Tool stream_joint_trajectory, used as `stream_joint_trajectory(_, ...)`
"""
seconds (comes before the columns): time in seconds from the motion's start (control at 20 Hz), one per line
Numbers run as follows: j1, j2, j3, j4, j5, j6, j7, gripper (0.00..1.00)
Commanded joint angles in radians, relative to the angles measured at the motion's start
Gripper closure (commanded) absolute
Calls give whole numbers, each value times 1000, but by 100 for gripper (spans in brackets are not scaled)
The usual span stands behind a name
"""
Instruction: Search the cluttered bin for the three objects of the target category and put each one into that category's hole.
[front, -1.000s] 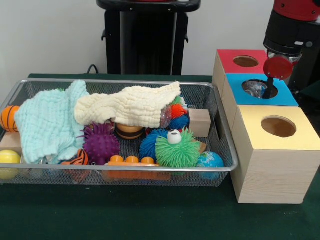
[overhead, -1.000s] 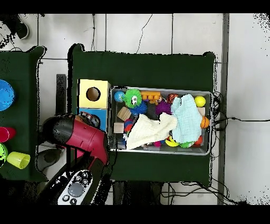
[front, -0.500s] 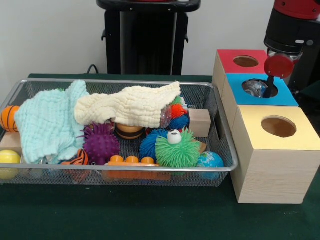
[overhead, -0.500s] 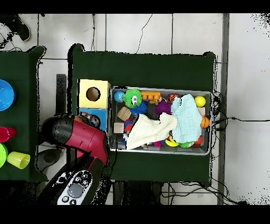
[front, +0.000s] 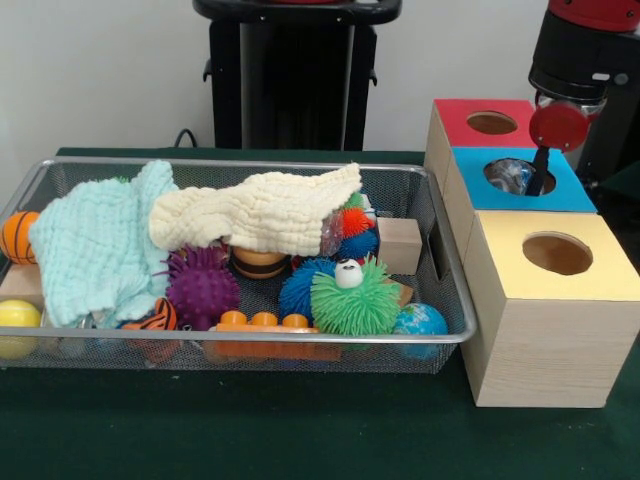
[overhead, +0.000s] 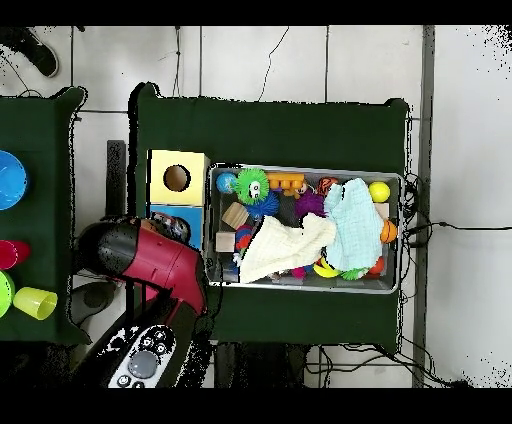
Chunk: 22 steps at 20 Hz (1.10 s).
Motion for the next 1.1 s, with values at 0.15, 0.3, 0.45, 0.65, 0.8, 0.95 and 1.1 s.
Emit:
stream_joint_trajectory(0.15, -53, -33, 73, 41, -28, 60, 82, 0)
stream_joint_trajectory(0.3, -49, -33, 69, 36, -30, 69, 90, 0)
stream_joint_trajectory(0.45, -41, -47, 60, 30, -33, 97, 104, 0)
stream_joint_trajectory(0.65, -34, -67, 54, 19, -31, 125, 120, 0)
stream_joint_trajectory(0.8, -33, -78, 55, 16, -29, 139, 125, 0)
stream_joint_trajectory(0.95, -28, -84, 47, 12, -35, 158, 133, 0)
stream_joint_trajectory(1.1, -26, -86, 41, 11, -41, 164, 133, 0)
